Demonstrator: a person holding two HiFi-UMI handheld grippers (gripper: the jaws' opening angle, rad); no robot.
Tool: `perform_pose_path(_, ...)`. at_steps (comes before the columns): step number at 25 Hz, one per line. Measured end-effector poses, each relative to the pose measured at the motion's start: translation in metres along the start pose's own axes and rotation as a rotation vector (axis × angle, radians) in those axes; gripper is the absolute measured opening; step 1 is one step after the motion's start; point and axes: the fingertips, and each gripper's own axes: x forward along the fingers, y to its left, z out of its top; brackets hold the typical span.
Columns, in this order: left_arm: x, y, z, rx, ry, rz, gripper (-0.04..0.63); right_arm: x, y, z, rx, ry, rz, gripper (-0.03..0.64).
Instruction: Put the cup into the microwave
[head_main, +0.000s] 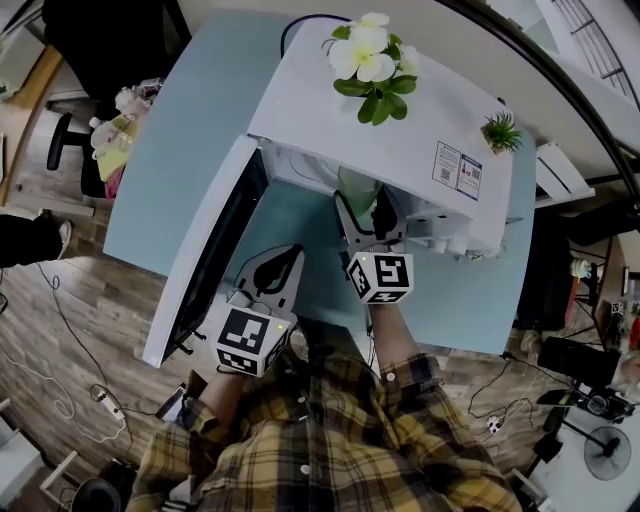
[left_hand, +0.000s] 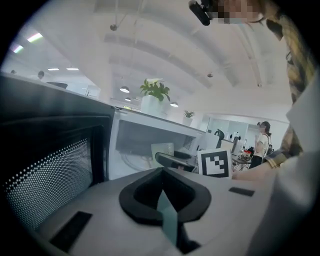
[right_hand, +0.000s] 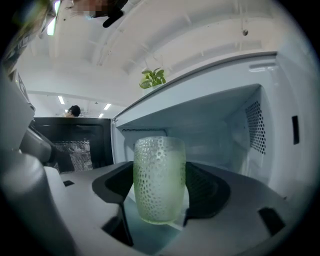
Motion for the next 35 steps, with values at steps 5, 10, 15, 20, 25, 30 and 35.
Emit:
perform_pose_path(5,-0.004,0.004,-0.005,-0.007,0.011,0.015,-0.011,0.011,-0.004,0.000,-0.004,-0.017,-0.017,0.327)
perform_pose_path(10,-0.006,0.005,-0.007,-0.009,0.018,0.016,-0.011,0.019,-0.011,-0.002,-0.022,-0.029,-0.052,0.327)
perform_pose_path(15,-0.005,0.004,-0.009,-0.009,0.017,0.006,-0.011,0.019,-0.014,-0.011,-0.045,-0.020,-0.066,0.327)
perform_pose_path(20,-0.006,0.005,-0.010,-0.013,0.019,-0.001,-0.011,0.016,-0.015,-0.013,-0.053,-0.022,-0.068,0.327)
perform_pose_path(25,-0.004,0.004,-0.009,-0.009,0.020,-0.005,-0.011,0.028,-0.016,-0.009,-0.051,-0.038,-0.075,0.327)
perform_pose_path(30,-0.006,0.004,-0.012,-0.011,0.023,0.000,-0.011,0.027,-0.011,-0.012,-0.054,-0.051,-0.085,0.327)
perform_pose_path(35,-0.006,0.002,-0.014,-0.013,0.020,0.000,-0.011,0.020,-0.010,-0.017,-0.059,-0.043,-0.087,0.325)
